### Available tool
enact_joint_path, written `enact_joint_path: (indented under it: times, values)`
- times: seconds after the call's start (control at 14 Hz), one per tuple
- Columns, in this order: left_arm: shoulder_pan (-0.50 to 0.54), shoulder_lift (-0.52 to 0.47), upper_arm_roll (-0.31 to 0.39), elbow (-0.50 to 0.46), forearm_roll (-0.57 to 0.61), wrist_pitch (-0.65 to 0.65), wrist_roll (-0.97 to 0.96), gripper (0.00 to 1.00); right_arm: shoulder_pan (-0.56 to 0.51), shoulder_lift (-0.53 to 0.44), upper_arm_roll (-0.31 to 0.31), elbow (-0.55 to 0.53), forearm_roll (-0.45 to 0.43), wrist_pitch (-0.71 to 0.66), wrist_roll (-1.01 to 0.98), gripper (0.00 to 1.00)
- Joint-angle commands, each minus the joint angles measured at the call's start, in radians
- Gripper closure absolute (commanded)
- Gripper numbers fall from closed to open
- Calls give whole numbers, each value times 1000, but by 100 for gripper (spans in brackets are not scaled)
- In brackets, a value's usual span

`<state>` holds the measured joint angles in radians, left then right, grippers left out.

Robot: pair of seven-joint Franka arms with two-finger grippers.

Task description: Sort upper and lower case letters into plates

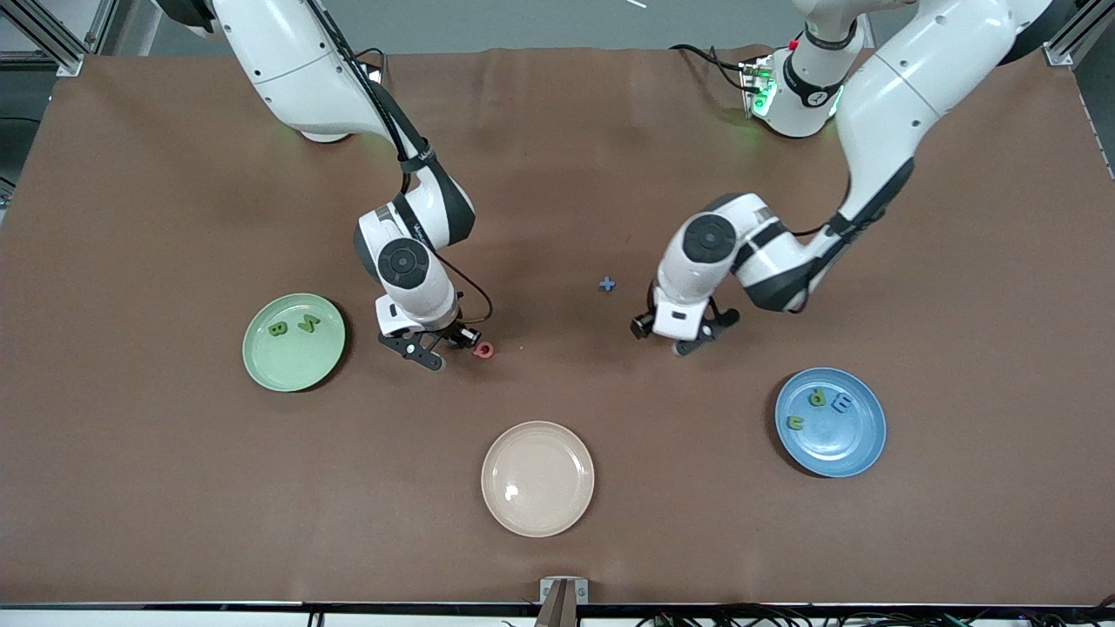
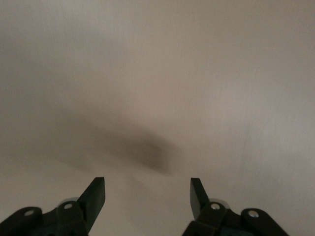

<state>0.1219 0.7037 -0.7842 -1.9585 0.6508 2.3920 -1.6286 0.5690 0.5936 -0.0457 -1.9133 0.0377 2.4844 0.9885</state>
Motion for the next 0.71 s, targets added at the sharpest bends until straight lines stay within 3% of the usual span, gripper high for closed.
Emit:
enact_joint_path:
  times: [0.0, 0.29, 0.64]
  values:
    - [-60, -18, 0, -40, 23, 35, -149, 27, -69, -86, -2, -9, -18, -122, -98, 100]
    - [-152, 5, 3, -36, 26, 64, -281, 30, -225, -188, -2, -15, -18, -264, -418, 100]
    - [-179, 13, 8, -36, 32, 64, -307, 31, -417, -213, 1, -64, -13, -266, -717, 100]
